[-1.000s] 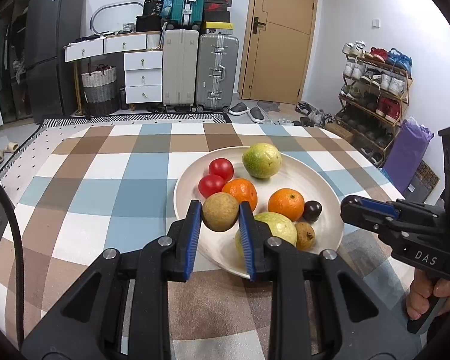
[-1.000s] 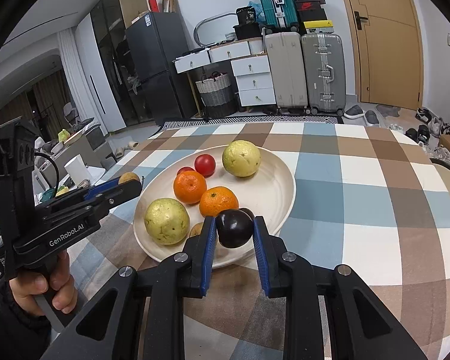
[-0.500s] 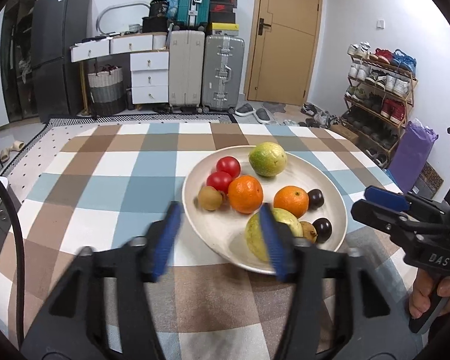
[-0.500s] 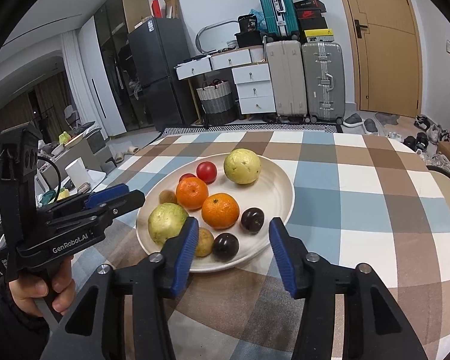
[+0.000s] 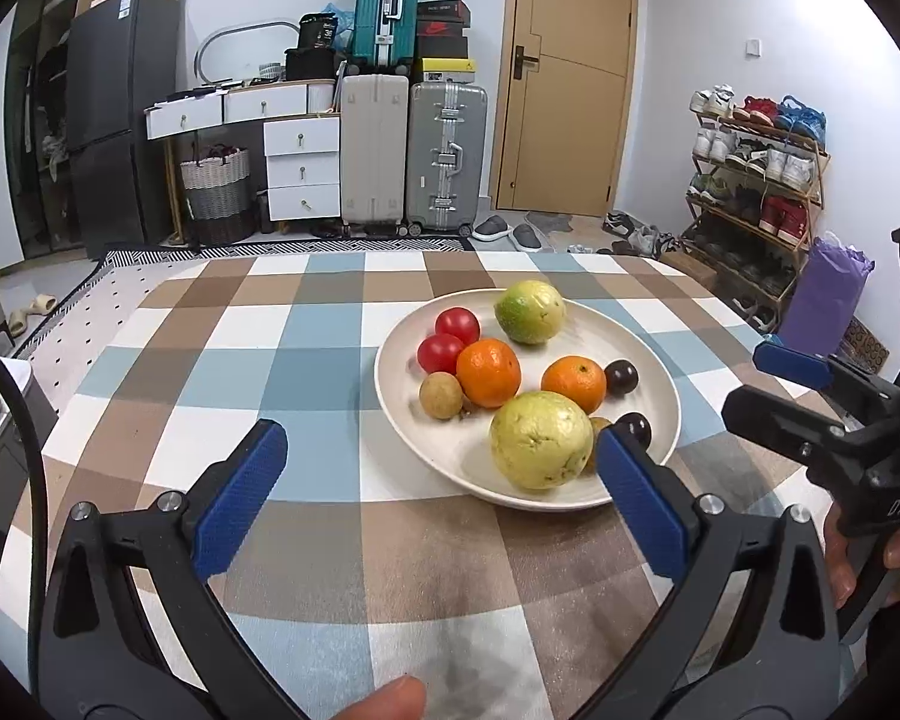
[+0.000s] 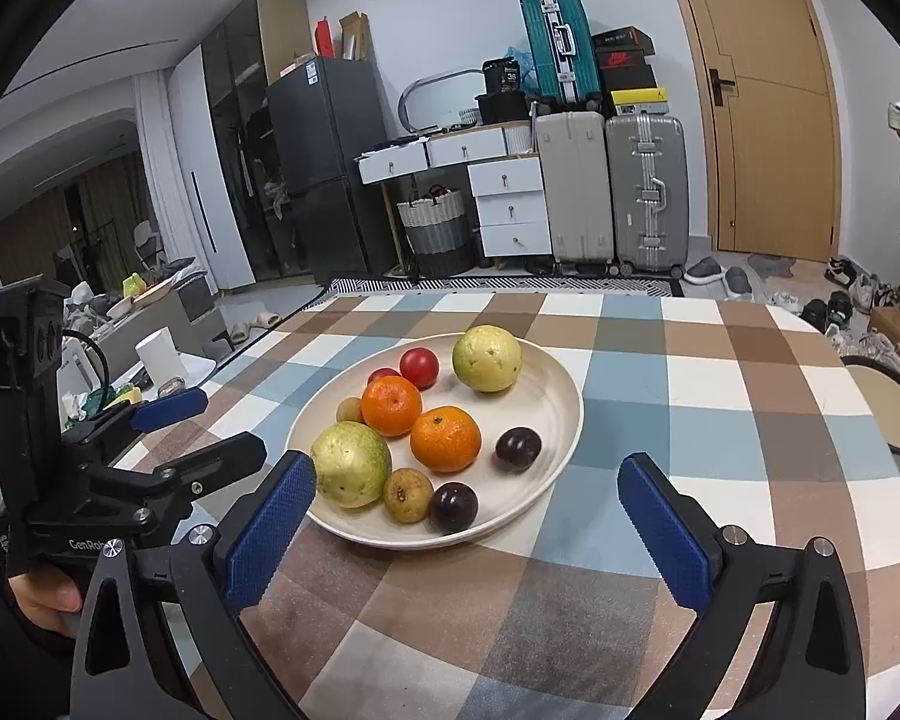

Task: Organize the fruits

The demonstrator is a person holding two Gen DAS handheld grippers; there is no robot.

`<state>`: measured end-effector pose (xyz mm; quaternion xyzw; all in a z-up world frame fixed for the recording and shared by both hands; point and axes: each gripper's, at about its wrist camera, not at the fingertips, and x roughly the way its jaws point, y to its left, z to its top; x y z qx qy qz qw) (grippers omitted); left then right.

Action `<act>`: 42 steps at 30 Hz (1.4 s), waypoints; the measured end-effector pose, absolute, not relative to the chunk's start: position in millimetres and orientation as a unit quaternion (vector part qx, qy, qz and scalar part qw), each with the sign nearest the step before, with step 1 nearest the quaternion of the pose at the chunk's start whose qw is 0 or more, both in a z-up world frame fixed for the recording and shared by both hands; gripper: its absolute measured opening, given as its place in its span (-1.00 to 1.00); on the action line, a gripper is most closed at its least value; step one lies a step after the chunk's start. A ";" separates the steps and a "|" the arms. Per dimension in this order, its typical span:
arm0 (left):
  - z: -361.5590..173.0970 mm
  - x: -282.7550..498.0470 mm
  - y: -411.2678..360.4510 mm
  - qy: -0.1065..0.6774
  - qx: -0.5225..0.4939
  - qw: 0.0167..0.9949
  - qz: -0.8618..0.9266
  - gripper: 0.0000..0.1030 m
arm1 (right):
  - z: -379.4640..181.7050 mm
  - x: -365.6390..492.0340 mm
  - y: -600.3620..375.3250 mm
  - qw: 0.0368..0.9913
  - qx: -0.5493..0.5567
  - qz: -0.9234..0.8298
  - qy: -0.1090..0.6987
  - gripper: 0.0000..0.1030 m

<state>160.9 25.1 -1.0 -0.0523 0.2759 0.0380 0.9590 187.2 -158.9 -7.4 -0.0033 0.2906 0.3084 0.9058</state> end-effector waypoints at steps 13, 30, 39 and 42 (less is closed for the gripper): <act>-0.1 153.8 24.3 0.269 -0.056 0.961 0.023 0.99 | 2.0 163.8 -164.6 0.919 -0.020 0.310 0.243 1.00; 0.7 153.1 18.8 0.267 -0.048 0.962 0.019 0.99 | 1.1 164.5 -164.1 0.918 -0.021 0.310 0.245 1.00; 0.7 153.0 18.9 0.267 -0.049 0.962 0.020 0.99 | 1.2 164.6 -164.2 0.918 -0.022 0.310 0.246 1.00; 0.7 153.0 18.7 0.267 -0.048 0.962 0.019 0.99 | 1.1 164.4 -164.1 0.918 -0.021 0.310 0.246 1.00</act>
